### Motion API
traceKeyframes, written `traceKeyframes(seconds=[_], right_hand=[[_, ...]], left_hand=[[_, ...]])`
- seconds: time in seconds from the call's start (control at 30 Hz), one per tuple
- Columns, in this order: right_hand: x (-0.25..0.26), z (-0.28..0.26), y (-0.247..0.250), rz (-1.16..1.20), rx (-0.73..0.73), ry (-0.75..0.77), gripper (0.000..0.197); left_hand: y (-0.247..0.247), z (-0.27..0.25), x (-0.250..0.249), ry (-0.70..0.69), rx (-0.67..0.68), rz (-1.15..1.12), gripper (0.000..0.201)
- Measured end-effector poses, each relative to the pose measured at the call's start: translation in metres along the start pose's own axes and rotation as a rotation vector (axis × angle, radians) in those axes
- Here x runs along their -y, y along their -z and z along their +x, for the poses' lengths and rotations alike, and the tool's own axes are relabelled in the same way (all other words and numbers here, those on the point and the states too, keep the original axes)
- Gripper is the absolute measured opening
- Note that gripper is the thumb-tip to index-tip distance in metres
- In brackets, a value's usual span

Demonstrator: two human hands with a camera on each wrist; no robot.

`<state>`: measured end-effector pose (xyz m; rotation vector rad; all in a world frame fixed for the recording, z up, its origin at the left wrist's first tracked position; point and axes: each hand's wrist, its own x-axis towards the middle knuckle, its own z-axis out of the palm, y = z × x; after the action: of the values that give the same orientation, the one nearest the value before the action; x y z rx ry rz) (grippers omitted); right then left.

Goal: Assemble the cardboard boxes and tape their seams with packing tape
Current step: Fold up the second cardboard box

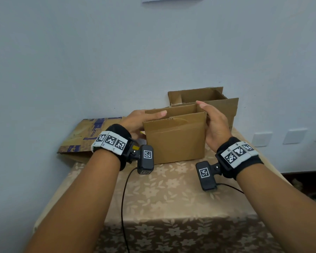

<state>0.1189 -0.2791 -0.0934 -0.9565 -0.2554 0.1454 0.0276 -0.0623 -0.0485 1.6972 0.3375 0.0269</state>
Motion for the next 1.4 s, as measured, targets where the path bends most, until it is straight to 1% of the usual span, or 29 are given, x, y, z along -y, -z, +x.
traceKeyframes(seconds=[0.03, 0.1, 0.2, 0.27, 0.33, 0.43, 0.47, 0.5, 0.53, 0.57, 0.63, 0.67, 0.7, 0.73, 0.8, 0.83, 0.87, 0.9, 0.93, 0.97, 1.07, 1.13, 1.2, 1.23, 1.27, 1.3, 1.33, 1.37, 1.4], right_hand=[[0.000, 0.000, 0.000, 0.001, 0.002, -0.005, 0.031], [0.002, 0.000, -0.001, 0.005, 0.007, -0.020, 0.031], [0.005, 0.000, -0.001, -0.006, 0.029, -0.054, 0.029], [0.006, 0.001, -0.001, -0.054, 0.041, -0.077, 0.028], [0.006, 0.002, -0.002, -0.127, 0.038, -0.082, 0.027], [0.006, 0.003, -0.002, -0.153, 0.023, -0.077, 0.024], [0.006, 0.003, -0.002, -0.150, 0.018, -0.077, 0.022], [0.005, 0.002, -0.003, -0.144, 0.008, -0.075, 0.021], [0.004, 0.001, -0.005, -0.146, -0.012, -0.073, 0.025], [0.003, 0.001, -0.005, -0.161, -0.039, -0.070, 0.037], [0.000, 0.002, -0.006, -0.210, -0.067, -0.061, 0.060], [-0.001, 0.001, -0.006, -0.250, -0.071, -0.041, 0.064], [-0.002, 0.001, -0.007, -0.308, -0.074, -0.003, 0.063], [-0.003, 0.000, -0.007, -0.375, -0.077, 0.045, 0.056], [-0.004, -0.002, -0.009, -0.479, -0.097, 0.142, 0.037], [-0.004, -0.001, -0.009, -0.512, -0.118, 0.171, 0.032], [-0.003, -0.001, -0.011, -0.540, -0.137, 0.186, 0.031], [-0.003, 0.000, -0.012, -0.563, -0.153, 0.190, 0.033], [-0.003, 0.000, -0.013, -0.580, -0.161, 0.180, 0.035], [-0.004, 0.001, -0.013, -0.588, -0.160, 0.163, 0.037], [-0.010, 0.004, -0.010, -0.598, -0.149, 0.110, 0.050], [-0.010, 0.004, -0.009, -0.597, -0.160, 0.098, 0.043], [-0.009, 0.004, -0.009, -0.582, -0.182, 0.104, 0.031], [-0.009, 0.004, -0.009, -0.571, -0.194, 0.119, 0.026], [-0.009, 0.004, -0.009, -0.554, -0.212, 0.138, 0.022], [-0.009, 0.005, -0.009, -0.537, -0.232, 0.155, 0.021], [-0.010, 0.005, -0.009, -0.524, -0.248, 0.167, 0.025], [-0.012, 0.006, -0.009, -0.519, -0.258, 0.170, 0.030], [-0.012, 0.006, -0.010, -0.520, -0.264, 0.170, 0.032]], left_hand=[[0.000, -0.002, -0.001, -0.008, 0.042, 0.006, 0.080], [-0.001, -0.004, -0.001, -0.036, 0.077, -0.005, 0.084], [-0.003, -0.003, 0.002, -0.028, 0.067, -0.039, 0.100], [-0.002, -0.002, 0.006, -0.025, 0.092, -0.052, 0.111], [-0.001, -0.001, 0.008, -0.030, 0.112, -0.057, 0.117], [-0.002, -0.002, 0.009, -0.028, 0.086, -0.061, 0.121], [-0.003, -0.003, 0.008, -0.021, 0.083, -0.061, 0.113], [-0.004, -0.004, 0.006, -0.017, 0.089, -0.065, 0.098], [-0.004, -0.004, 0.005, -0.009, 0.090, -0.090, 0.082], [-0.004, -0.004, 0.004, -0.005, 0.095, -0.132, 0.072], [-0.001, -0.001, 0.005, -0.024, 0.125, -0.167, 0.075], [0.001, 0.000, 0.006, -0.043, 0.137, -0.155, 0.077], [0.003, 0.001, 0.007, -0.061, 0.150, -0.143, 0.076], [0.005, 0.002, 0.008, -0.070, 0.157, -0.127, 0.076], [0.007, 0.004, 0.009, -0.096, 0.148, -0.140, 0.072], [0.008, 0.004, 0.010, -0.115, 0.124, -0.156, 0.063], [0.008, 0.003, 0.009, -0.133, 0.090, -0.157, 0.048], [0.008, 0.004, 0.009, -0.153, 0.057, -0.140, 0.032], [0.006, 0.005, 0.009, -0.170, 0.033, -0.106, 0.021], [0.004, 0.006, 0.010, -0.186, 0.019, -0.069, 0.020], [-0.004, 0.008, 0.014, -0.212, -0.043, 0.019, 0.031], [-0.006, 0.008, 0.014, -0.226, -0.057, 0.021, 0.030], [-0.004, 0.004, 0.010, -0.216, 0.015, -0.016, 0.026], [-0.002, 0.003, 0.009, -0.199, 0.073, -0.047, 0.029], [0.000, 0.002, 0.007, -0.179, 0.126, -0.079, 0.038], [0.001, 0.001, 0.006, -0.163, 0.165, -0.090, 0.047], [0.002, 0.001, 0.006, -0.163, 0.187, -0.058, 0.054], [0.000, 0.000, 0.006, -0.173, 0.191, 0.006, 0.054], [-0.001, 0.000, 0.007, -0.186, 0.190, 0.069, 0.048]])
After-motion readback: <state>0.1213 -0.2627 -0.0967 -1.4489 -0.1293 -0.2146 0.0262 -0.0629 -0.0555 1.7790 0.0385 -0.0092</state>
